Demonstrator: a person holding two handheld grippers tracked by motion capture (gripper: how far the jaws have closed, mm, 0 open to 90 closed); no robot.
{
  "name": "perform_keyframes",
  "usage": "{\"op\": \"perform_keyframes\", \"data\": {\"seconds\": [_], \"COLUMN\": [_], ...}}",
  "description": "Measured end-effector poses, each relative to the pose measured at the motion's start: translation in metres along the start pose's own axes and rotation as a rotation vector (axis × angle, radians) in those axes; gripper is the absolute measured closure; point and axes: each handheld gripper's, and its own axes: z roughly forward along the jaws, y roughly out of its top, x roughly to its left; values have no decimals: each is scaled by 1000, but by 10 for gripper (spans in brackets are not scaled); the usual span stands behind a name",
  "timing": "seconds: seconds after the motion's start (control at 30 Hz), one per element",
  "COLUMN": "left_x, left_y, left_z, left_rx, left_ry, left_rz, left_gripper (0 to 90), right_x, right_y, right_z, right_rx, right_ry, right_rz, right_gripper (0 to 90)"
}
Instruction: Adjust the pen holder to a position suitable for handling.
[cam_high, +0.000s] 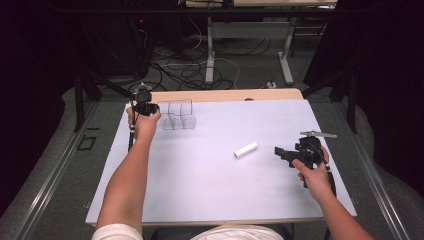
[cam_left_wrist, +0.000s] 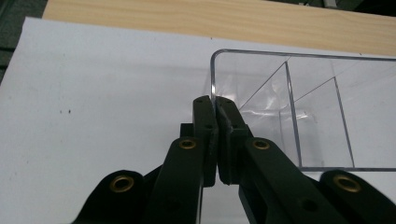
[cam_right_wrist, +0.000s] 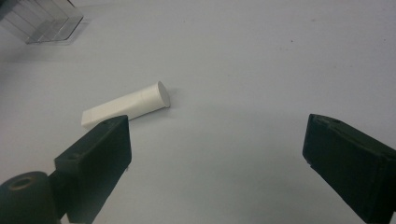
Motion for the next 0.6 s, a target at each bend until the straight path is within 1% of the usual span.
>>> {"op": "perform_keyframes", "data": {"seconds": [0.03,0.1,0.23,0.33,0.37,0.47,0.53,0.6], "left_x": [-1,-2,-4,-4,-4,-2,0,0], "left_y": [-2,-6,-16,-24,-27,-33,-35,-38], "left_z": [-2,-8,-18,-23,-24,-29,-32,-32], "left_rx": [1,3,27,27,22,33,43,39], "left_ry": [-11,-20,-19,-16,-15,-22,-23,-19], "left_rz": [-8,2,24,32,26,9,10,-2], "left_gripper": [890,890,890,889,889,889,889,889], "right_x": [1,1,2,3,3,3,3,2], "right_y": [0,0,0,0,0,-1,-1,-1], "right_z": [0,1,1,1,1,1,2,2], "right_rx": [0,1,1,3,5,6,8,8], "right_ry": [-1,1,1,2,2,0,-1,0], "right_rz": [2,-6,-10,-7,-8,-9,-12,-16], "right_gripper": [75,75,74,75,75,75,74,74]}}
